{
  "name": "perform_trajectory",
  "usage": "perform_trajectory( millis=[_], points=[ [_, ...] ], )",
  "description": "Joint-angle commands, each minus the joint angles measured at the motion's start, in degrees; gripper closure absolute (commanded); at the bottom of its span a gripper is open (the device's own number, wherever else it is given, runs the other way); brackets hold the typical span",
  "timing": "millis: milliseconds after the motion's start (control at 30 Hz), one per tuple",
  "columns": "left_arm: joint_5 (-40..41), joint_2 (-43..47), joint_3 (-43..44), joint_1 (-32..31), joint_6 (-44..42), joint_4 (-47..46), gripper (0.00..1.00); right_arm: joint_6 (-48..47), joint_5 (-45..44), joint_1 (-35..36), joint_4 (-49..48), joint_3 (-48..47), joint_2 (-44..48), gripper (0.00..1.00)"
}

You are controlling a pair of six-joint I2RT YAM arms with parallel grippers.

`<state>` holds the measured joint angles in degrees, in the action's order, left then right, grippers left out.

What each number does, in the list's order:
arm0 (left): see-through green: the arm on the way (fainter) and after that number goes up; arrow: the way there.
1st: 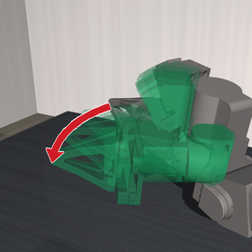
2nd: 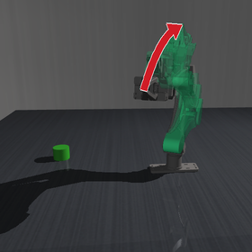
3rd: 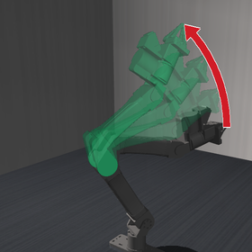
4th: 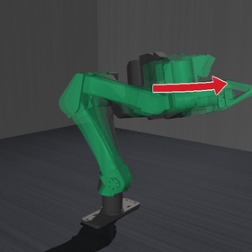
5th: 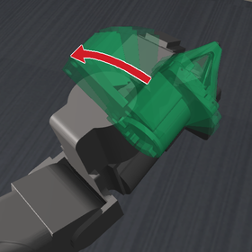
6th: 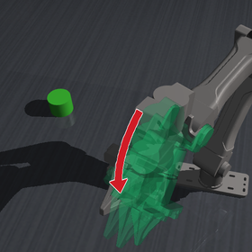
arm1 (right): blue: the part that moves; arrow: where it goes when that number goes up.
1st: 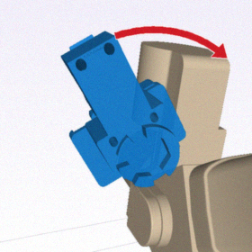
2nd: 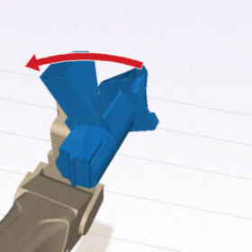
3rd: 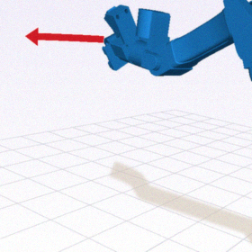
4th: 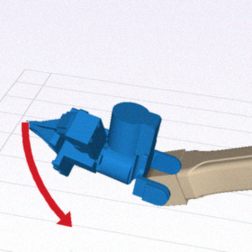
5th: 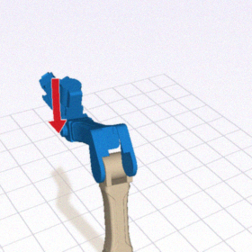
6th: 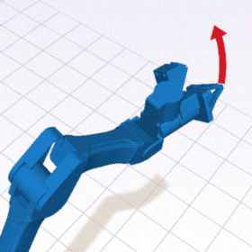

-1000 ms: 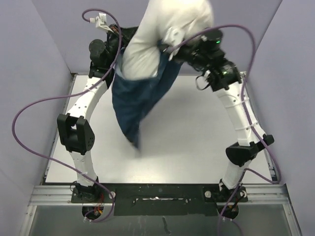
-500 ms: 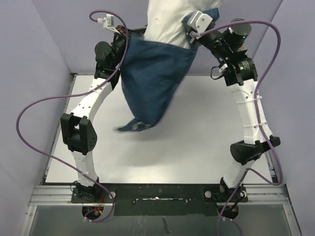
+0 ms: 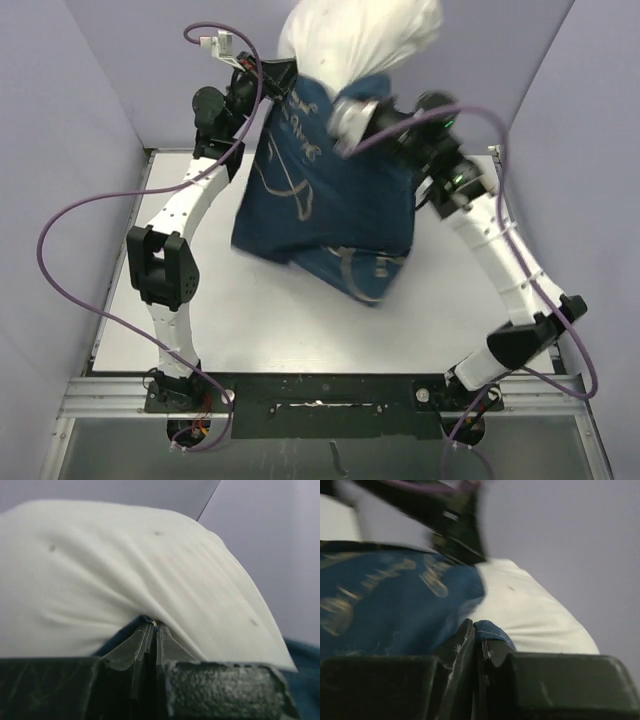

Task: Put the pillow into the pillowcase
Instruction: Stuff the pillow into the pillowcase.

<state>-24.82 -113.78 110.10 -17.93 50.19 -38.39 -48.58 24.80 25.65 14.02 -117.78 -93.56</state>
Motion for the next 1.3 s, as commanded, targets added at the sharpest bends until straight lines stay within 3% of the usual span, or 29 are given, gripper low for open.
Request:
perform_trajectory(
  millis=[0, 100, 167, 367, 833, 1133, 1267],
  points=[
    [-3.75, -2.38, 4.15, -0.27, 0.51, -5.00, 1.00, -19.62, 1.71, 25.26, -4.19, 19.37, 16.53, 1.00],
    [-5.00, -1.94, 3.21, -0.48, -0.70, -3.53, 1.00, -7.45, 4.60, 3.27, -9.27, 11.71, 7.78, 1.00],
    [-5.30, -2.01, 1.86, -0.75, -0.79, -3.43, 1.00, -0.98, 4.93, -4.05, -10.09, 4.73, 4.65, 1.00],
    [-6.06, -3.26, 3.00, -2.10, -1.48, -2.47, 1.00, 1.32, 5.91, -3.34, -14.05, 10.33, 8.30, 1.00],
    [-6.47, -2.72, 4.47, -1.92, -4.93, 1.61, 1.00, 20.78, 8.81, -9.36, -20.85, 18.80, 12.27, 1.00],
    [-2.92, 4.03, -12.63, 3.36, -5.59, -4.41, 1.00, 43.44, 10.24, -26.62, -28.94, 17.28, 11.96, 1.00],
    [-1.00, 5.76, -20.57, 7.78, -3.76, -8.78, 1.00, 44.82, 22.53, -26.18, -30.61, 19.60, 17.64, 1.00]
  ],
)
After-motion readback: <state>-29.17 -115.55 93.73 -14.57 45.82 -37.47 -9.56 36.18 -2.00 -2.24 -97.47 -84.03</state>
